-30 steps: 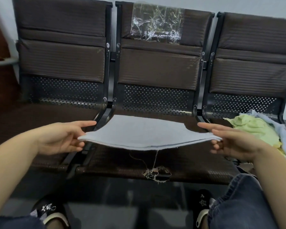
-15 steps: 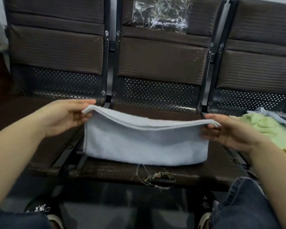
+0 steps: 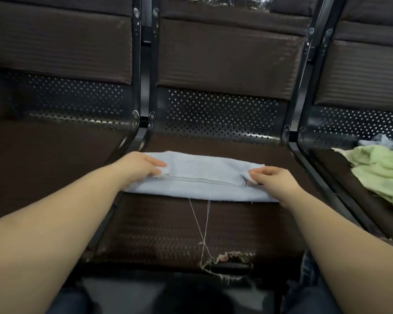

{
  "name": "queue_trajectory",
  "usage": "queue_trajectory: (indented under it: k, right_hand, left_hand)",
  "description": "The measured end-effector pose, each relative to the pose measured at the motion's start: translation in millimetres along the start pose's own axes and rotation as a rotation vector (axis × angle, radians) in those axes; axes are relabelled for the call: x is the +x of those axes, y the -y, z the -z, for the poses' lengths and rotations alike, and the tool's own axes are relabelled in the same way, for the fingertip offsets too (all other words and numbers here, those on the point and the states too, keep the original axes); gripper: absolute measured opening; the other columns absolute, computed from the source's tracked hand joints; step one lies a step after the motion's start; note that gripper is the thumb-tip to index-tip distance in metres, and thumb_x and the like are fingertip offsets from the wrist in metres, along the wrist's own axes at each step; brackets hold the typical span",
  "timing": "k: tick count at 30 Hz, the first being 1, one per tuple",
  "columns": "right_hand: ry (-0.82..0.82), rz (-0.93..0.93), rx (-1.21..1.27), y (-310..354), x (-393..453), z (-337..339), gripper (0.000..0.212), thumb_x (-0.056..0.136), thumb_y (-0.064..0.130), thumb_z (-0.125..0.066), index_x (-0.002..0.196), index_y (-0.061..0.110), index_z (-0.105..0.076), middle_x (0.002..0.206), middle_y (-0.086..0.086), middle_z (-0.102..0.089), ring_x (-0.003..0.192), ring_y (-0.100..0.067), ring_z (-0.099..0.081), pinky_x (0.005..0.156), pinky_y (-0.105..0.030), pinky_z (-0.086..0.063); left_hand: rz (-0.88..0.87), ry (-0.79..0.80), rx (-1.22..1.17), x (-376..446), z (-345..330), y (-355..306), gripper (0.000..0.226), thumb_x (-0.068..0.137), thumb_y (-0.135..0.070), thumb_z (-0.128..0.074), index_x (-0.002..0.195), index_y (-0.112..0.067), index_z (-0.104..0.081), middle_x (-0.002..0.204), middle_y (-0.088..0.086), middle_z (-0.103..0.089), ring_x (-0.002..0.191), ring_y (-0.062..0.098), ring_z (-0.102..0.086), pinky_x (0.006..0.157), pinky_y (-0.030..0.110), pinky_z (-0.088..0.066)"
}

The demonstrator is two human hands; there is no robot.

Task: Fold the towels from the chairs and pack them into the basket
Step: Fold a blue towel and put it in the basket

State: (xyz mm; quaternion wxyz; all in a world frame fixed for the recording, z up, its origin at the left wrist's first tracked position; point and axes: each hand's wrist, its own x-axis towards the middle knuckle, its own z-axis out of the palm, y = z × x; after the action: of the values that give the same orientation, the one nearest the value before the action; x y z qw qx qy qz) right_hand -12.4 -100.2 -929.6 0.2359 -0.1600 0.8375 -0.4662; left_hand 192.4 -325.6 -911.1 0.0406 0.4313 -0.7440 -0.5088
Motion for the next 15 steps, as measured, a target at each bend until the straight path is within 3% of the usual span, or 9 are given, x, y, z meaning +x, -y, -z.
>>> queue_trajectory:
  k: [4, 7, 10, 15]
  right_hand:
    - [0.102, 0.003, -0.060, 8, -2, -14, 0.013, 0.089, 0.022, -0.064, 0.088, 0.012, -0.073, 0.081, 0.000, -0.070, 0.074, -0.011, -0.057, 0.059, -0.018, -0.046]
    - [0.184, -0.030, -0.034, 16, -8, -23, 0.009, 0.088, 0.024, -0.065, 0.085, 0.018, -0.071, 0.080, -0.004, -0.071, 0.060, -0.012, -0.057, 0.047, -0.018, -0.045]
    - [0.171, 0.025, -0.064, 17, -10, -27, 0.013, 0.087, 0.023, -0.067, 0.074, 0.023, -0.071, 0.085, -0.002, -0.073, 0.079, -0.013, -0.065, 0.063, -0.019, -0.049]
    - [0.182, 0.068, -0.084, 19, -25, -12, 0.013, 0.087, 0.019, -0.066, 0.075, 0.022, -0.070, 0.081, 0.006, -0.068, 0.078, -0.008, -0.060, 0.065, -0.018, -0.046]
  left_hand:
    - [0.002, 0.017, 0.087, 6, -19, -5, 0.024, 0.086, -0.003, -0.064, 0.095, -0.023, -0.072, 0.108, 0.004, -0.065, 0.108, 0.016, -0.057, 0.085, 0.018, -0.040]
    - [0.014, 0.016, 0.109, 2, -27, -10, 0.021, 0.087, -0.007, -0.063, 0.094, -0.025, -0.072, 0.099, 0.001, -0.064, 0.097, 0.014, -0.056, 0.076, 0.019, -0.042]
    - [-0.013, 0.071, 0.176, -5, -33, -12, 0.020, 0.088, -0.011, -0.063, 0.092, -0.030, -0.070, 0.102, -0.002, -0.063, 0.101, 0.013, -0.055, 0.076, 0.019, -0.041]
    - [-0.024, 0.065, 0.247, -24, -29, -7, 0.028, 0.088, -0.005, -0.059, 0.088, -0.031, -0.069, 0.113, 0.003, -0.060, 0.107, 0.017, -0.055, 0.081, 0.023, -0.042]
